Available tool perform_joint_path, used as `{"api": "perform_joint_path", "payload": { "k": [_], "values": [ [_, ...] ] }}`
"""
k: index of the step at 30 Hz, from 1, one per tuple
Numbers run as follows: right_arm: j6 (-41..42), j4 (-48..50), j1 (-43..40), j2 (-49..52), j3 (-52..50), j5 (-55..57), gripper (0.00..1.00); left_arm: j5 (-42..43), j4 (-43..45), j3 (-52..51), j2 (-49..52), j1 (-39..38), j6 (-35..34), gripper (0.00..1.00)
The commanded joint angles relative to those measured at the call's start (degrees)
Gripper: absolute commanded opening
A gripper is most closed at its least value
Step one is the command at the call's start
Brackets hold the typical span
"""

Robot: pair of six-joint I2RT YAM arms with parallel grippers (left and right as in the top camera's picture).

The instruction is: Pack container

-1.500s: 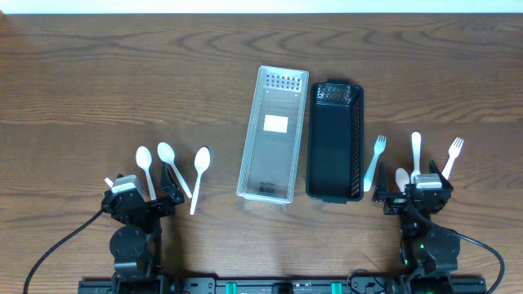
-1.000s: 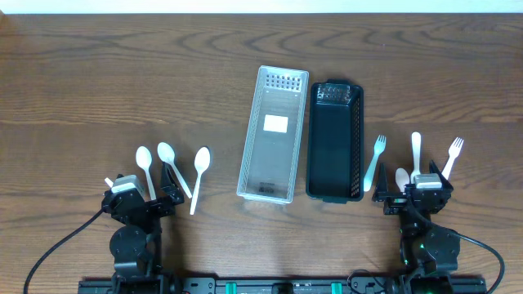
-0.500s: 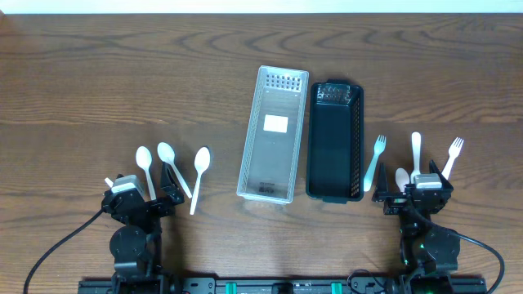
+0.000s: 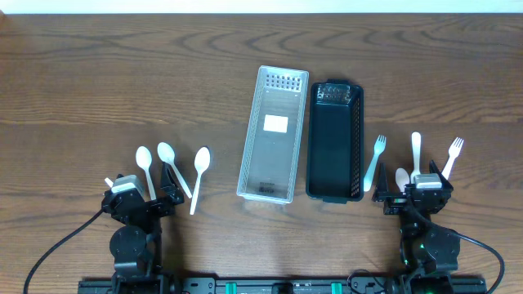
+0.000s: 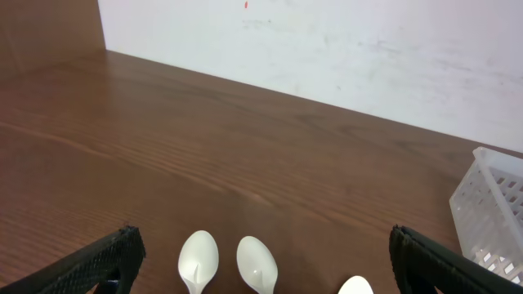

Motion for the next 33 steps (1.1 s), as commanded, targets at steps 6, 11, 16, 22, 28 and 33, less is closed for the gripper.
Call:
{"api": "perform_joint_path", "payload": {
  "k": [6, 11, 16, 22, 28, 33],
  "values": [
    [4.0, -0.3, 0.0, -0.3, -0.2, -0.8, 0.99, 1.0, -0.5, -1.8, -0.4, 0.3, -0.3, 0.98],
    [10.5, -0.2, 0.0, -0.1, -0.2, -2.5, 0.99, 1.2, 0.3, -1.6, -0.4, 0.3, -4.2, 0.98],
    [10.5, -5.2, -0.1, 1.9, 4.7, -3.0, 0.99, 5.4, -2.7, 5.7, 3.1, 0.3, -4.7, 0.98],
    [7.6, -11.7, -0.9, 16.5, 20.7, -1.3, 0.99, 5.4, -11.8, 24.8, 19.4, 0.2, -4.6, 0.98],
    [7.9, -24.9, -2.7, 41.0, 43.5, -1.4, 0.99, 5.4, -28.0, 48.3, 41.0, 0.2, -4.6, 0.98],
    [7.8, -40.9, -4.1, 60.7, 62.1, -1.4, 0.99, 5.4, -39.8, 62.4, 54.9, 0.1, -0.8, 0.98]
  ]
}}
